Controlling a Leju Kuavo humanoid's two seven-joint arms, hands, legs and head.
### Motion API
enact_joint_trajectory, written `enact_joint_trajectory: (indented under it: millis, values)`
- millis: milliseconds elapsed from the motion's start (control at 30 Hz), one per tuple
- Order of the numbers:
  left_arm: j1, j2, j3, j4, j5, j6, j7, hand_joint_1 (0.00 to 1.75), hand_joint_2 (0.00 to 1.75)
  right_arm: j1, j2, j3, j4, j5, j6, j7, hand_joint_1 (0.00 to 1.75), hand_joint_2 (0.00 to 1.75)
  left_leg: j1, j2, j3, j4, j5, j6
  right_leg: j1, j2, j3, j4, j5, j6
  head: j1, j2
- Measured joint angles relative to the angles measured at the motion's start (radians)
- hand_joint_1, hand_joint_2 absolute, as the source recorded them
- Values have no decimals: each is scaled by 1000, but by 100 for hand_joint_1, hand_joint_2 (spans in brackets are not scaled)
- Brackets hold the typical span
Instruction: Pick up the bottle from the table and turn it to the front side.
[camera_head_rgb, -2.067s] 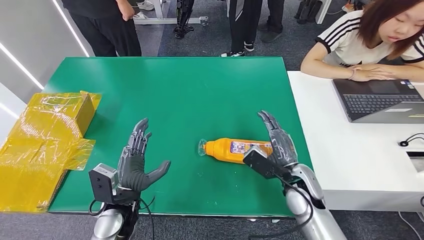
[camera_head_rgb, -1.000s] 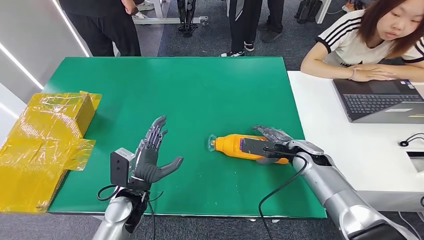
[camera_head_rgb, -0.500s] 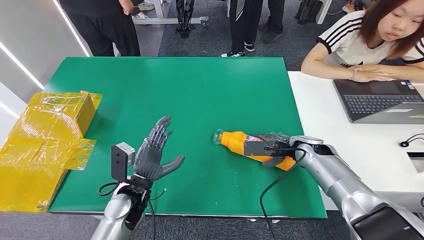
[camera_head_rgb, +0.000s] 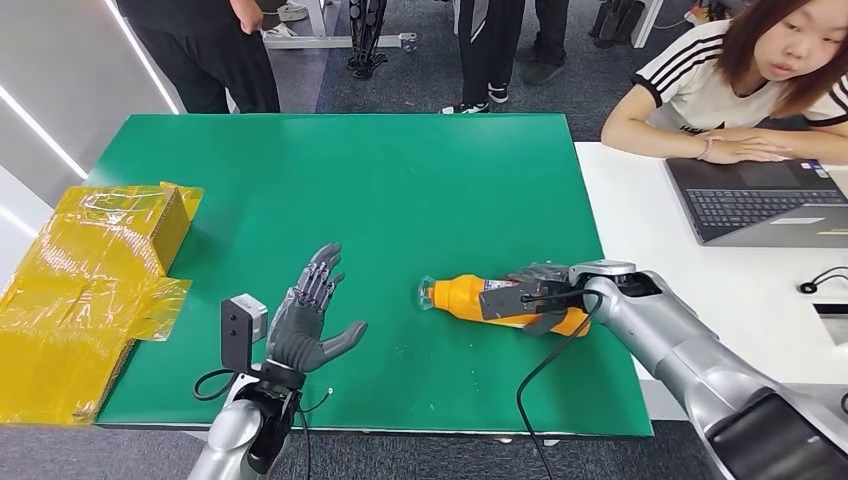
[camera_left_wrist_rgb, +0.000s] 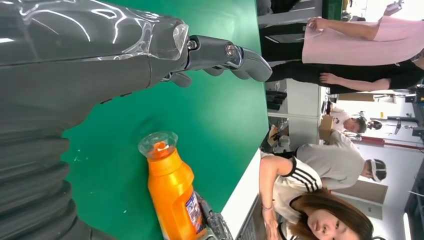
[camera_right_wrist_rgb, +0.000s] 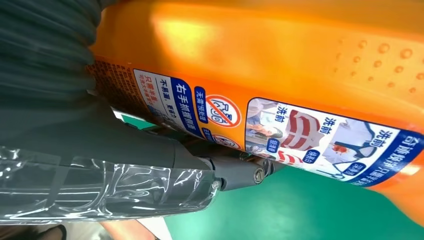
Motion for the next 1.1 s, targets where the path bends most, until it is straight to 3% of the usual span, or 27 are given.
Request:
enact_joint_trajectory:
  millis: [133, 233, 433, 567, 700, 933, 1100]
  values:
    - [26, 0, 4, -27, -4, -1, 9, 0, 175, 22, -20, 7, -51, -52, -45, -3, 175, 175, 0, 0, 0, 0, 0, 0, 0, 0, 0, 0, 0, 0, 0, 0]
    - [47, 2, 7, -46, -11, 0, 2, 0, 175, 72, -39, -20, -114, -160, -129, -55, 175, 175, 0, -1, -1, 0, 0, 0, 0, 0, 0, 0, 0, 0, 0, 0]
    - [77, 10, 23, -73, -21, 7, -32, 0, 175, 236, -36, -210, -274, -410, -314, -210, 175, 175, 0, -3, -1, 0, 0, 0, 0, -3, 0, 0, -1, 1, 0, 0]
    - [72, 19, 32, -75, -27, 17, -52, 0, 175, 384, 10, -352, -408, -451, -393, -299, 175, 175, 0, -5, -2, -1, 0, 0, 0, -5, 0, 0, -2, 1, 0, 0]
    - [70, 22, 49, -82, -33, 25, -62, 0, 175, 498, 65, -445, -500, -439, -409, -325, 175, 175, 0, -4, -2, -1, 0, 0, 0, -4, -1, 0, -2, 1, 0, 0]
    - [79, 28, 62, -103, -35, 23, -55, 0, 175, 560, 119, -517, -565, -435, -411, -337, 175, 175, 0, -4, -2, -1, 0, 0, 0, -4, 0, 0, -2, 1, 0, 0]
    - [50, 28, 62, -104, -36, -11, -41, 0, 175, 549, 181, -520, -511, -429, -412, -358, 175, 175, 0, -3, -1, -1, 0, 0, 0, -3, -1, 0, -1, 1, 0, 0]
